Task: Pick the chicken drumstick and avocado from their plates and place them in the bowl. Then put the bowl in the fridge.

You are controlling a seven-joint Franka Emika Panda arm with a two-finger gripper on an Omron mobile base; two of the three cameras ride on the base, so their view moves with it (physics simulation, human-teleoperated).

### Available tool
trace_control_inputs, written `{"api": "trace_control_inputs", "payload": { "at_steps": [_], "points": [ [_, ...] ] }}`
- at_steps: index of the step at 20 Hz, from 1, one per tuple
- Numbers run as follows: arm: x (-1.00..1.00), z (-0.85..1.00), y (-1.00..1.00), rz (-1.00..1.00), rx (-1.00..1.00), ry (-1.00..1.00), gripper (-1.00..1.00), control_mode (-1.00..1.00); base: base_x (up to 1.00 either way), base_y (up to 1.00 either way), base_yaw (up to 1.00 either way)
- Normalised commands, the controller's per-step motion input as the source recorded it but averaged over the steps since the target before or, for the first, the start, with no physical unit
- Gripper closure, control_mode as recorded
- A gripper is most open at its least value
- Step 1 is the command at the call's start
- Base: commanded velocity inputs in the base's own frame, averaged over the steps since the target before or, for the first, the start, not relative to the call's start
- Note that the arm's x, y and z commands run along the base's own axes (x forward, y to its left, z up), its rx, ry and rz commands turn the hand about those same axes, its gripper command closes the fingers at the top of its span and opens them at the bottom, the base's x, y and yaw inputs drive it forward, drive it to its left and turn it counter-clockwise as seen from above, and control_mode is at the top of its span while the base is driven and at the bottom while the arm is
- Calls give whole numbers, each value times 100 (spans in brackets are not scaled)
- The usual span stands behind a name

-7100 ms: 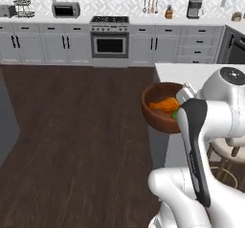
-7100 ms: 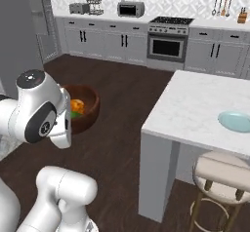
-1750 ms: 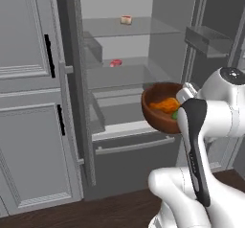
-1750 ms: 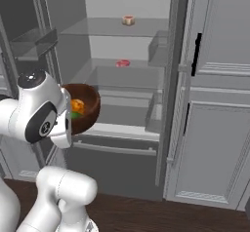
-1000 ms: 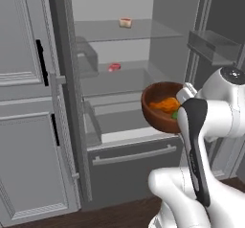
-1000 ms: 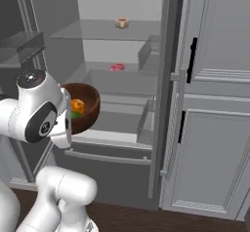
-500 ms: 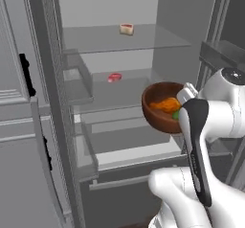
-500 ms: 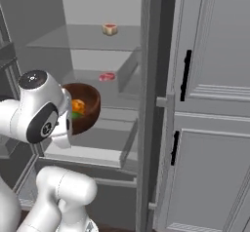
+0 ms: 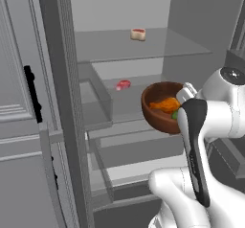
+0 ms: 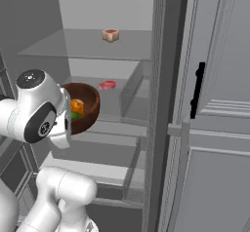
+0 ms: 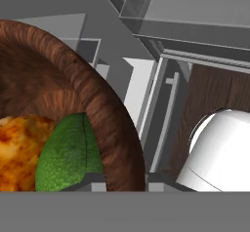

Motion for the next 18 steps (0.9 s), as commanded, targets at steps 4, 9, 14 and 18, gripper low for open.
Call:
{"api": "trace_control_inputs", "payload": {
  "at_steps": [4,9,14,18],
  "points": [
    [0,0,0,0,0,0,100,100,74,-1,4],
    [0,0,0,0,0,0,100,100,49,0,0],
    [0,0,0,0,0,0,100,100,30,0,0],
    [0,0,0,0,0,0,100,100,4,0,0]
  ]
}}
